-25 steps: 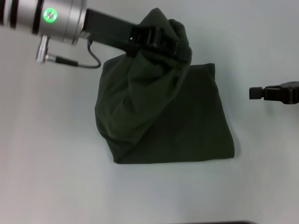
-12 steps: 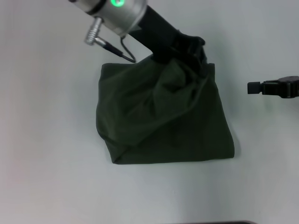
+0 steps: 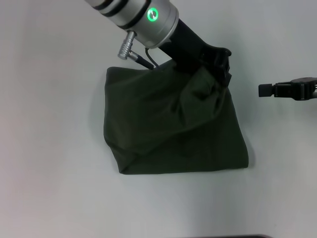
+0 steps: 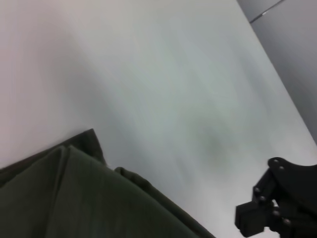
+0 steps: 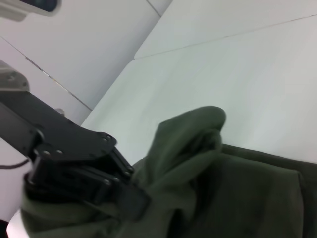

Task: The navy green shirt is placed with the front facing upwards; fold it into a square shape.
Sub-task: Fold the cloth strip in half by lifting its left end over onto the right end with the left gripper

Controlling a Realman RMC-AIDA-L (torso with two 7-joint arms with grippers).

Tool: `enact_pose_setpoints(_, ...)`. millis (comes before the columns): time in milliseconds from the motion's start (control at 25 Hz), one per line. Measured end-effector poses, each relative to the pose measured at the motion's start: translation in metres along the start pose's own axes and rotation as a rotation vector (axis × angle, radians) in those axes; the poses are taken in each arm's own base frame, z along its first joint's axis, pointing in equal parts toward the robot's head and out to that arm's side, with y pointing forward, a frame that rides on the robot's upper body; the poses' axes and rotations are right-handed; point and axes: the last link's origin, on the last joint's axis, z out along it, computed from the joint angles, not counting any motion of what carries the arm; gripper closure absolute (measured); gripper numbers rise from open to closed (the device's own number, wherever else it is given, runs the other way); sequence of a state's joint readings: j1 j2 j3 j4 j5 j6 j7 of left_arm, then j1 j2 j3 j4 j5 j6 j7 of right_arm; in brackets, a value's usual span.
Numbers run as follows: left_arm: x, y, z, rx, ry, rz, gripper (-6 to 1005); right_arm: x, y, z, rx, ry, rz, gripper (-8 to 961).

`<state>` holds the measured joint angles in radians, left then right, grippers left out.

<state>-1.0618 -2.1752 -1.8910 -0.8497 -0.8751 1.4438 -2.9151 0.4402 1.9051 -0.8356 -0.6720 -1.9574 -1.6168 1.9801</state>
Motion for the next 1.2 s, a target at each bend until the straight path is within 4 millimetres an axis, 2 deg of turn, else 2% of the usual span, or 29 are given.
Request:
enact_pose_setpoints(440,-0.004,0.006,0.022,0.025,-0.029,0.003,869,-0.002,-0.001,0.001,0.007,0.001,0.006,897)
enact_pose_setpoints(840,-0.005,0.007,0.031,0.021,-0.021,0.007,865,-0.002,-0.001,0.006,0.015,0.034,0.016,892)
enact_pose_setpoints(1200,-0.005,0.017,0.036,-0.006,-0.032,0.05,862,-0.002,-0.001,0.007,0.018,0.034,0.023,888)
